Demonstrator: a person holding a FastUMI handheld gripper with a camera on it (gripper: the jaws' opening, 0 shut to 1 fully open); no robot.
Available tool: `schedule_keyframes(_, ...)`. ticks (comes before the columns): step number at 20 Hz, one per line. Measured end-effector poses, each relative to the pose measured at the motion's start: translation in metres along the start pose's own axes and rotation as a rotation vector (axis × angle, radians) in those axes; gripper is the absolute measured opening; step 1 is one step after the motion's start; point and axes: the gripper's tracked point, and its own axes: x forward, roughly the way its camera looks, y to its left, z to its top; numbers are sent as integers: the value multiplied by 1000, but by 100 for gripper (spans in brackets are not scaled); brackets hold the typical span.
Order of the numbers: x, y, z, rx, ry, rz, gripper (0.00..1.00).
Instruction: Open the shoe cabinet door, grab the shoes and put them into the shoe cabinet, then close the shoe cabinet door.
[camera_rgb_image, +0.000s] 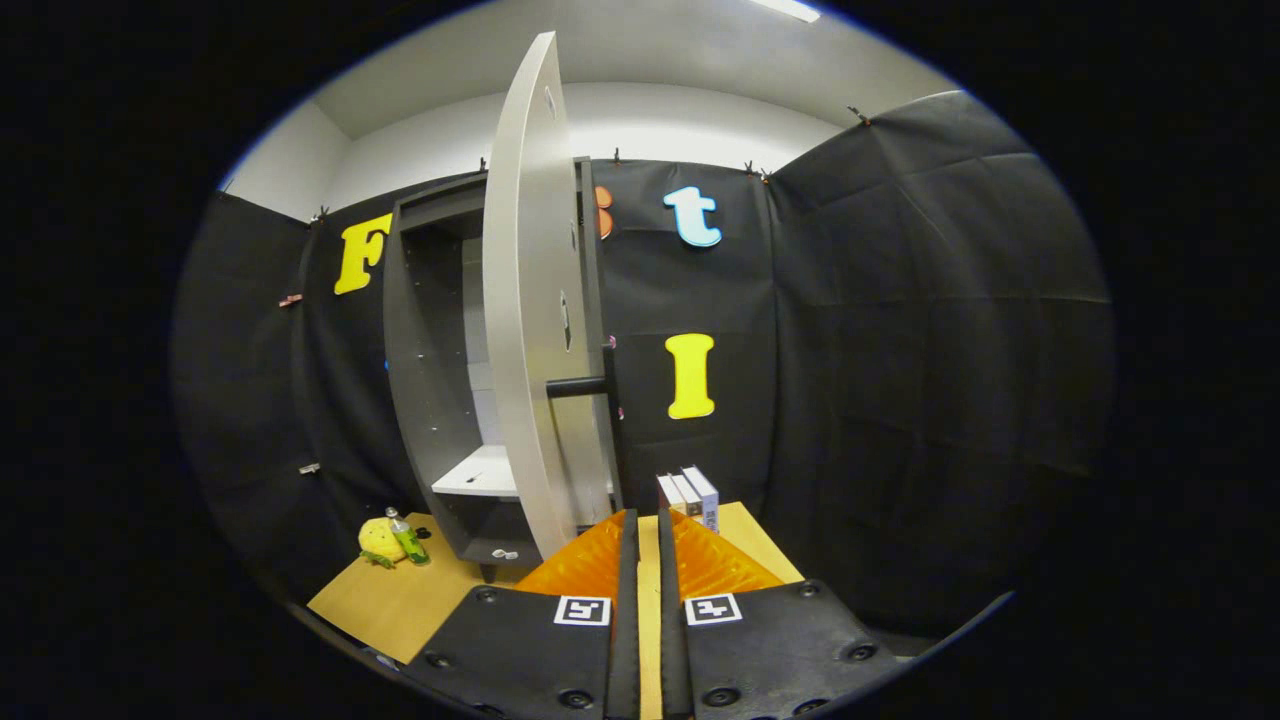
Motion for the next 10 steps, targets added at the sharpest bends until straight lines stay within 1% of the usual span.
schedule_keyframes(1, -10, -2, 2, -12, -11, -28, 12)
schedule_keyframes(2, -18, 3, 2, -16, -13, -38, 10)
schedule_keyframes(4, -34, 20, -8, -26, 16, -28, 22)
schedule_keyframes(6, -47, 47, -21, -36, 57, 23, 39)
schedule_keyframes(7, -55, 66, -29, -35, 67, 67, 48)
schedule_keyframes(8, -58, 90, -37, -39, 84, 115, 58)
schedule_keyframes(10, -57, 127, -68, -38, 151, 177, 78)
